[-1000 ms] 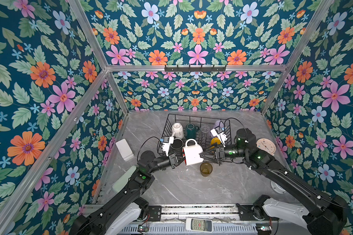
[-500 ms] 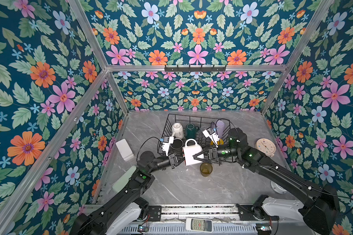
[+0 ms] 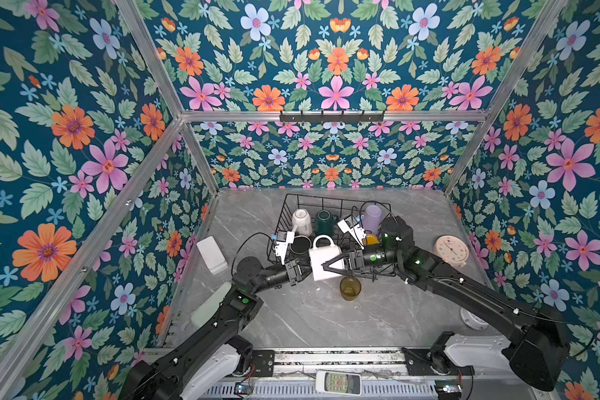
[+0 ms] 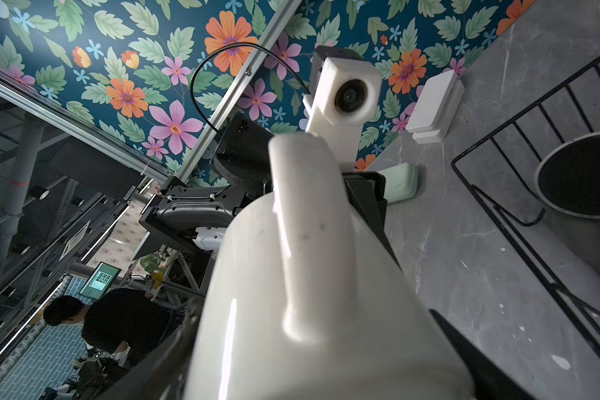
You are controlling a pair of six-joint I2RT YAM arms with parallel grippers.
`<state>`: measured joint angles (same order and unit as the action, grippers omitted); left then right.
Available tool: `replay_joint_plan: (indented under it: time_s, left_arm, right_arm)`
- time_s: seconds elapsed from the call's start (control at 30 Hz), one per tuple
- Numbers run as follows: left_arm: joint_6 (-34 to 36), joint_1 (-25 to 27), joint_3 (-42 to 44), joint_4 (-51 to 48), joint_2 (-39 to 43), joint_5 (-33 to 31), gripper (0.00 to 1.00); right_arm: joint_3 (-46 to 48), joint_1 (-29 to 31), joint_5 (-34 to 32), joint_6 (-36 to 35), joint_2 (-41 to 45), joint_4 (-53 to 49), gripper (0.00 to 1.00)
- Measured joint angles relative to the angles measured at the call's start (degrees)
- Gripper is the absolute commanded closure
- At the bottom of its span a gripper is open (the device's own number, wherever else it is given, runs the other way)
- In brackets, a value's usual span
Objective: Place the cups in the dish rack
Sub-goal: 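Close the right gripper on the white mug's base while the left gripper holds it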
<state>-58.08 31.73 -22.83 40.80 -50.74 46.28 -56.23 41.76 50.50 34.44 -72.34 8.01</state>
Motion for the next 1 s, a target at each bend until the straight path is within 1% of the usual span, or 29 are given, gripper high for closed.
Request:
replay_joint_plan:
  time_s: [0.27,0.43,0.57,0.83,0.9,1.0]
  left_arm:
    - [-0.2,0.0,0.0,0.9,-0.1,0.3,1.00]
    - [-0.4,-0.1,0.0,0.9,-0.4,0.5,1.00]
    - [-0.4,-0.1,0.0,0.9,-0.6,0.4,1.00]
    - [-0.6,-0.1,0.0,1.2,-0.6,0.5,1.00]
    - [-0.6,-0.1,0.0,1.2,-0.6,0.7,1.00]
    - [-0.6,-0.1,0.0,1.2,-0.7,0.8,1.00]
  right_arm:
    - [-1.3,1.2,-0.6,-0.4,-0.8,-1.0,0.10]
    - [-1.7,1.8,-1.2,-0.4,-1.6,-1.0,0.14]
    - [-1.9,1.8,-1.5,-0.4,-1.8,-1.2,0.20]
    - [-2.3,2.3,-3.1,-0.9,-1.2,-2.8,0.53]
    - [-2.2,2.3,-3.5,-1.1,-0.9,-3.1,0.65]
    - [-2.2,2.4,-4.0,-1.3,-0.5,-3.5,0.91]
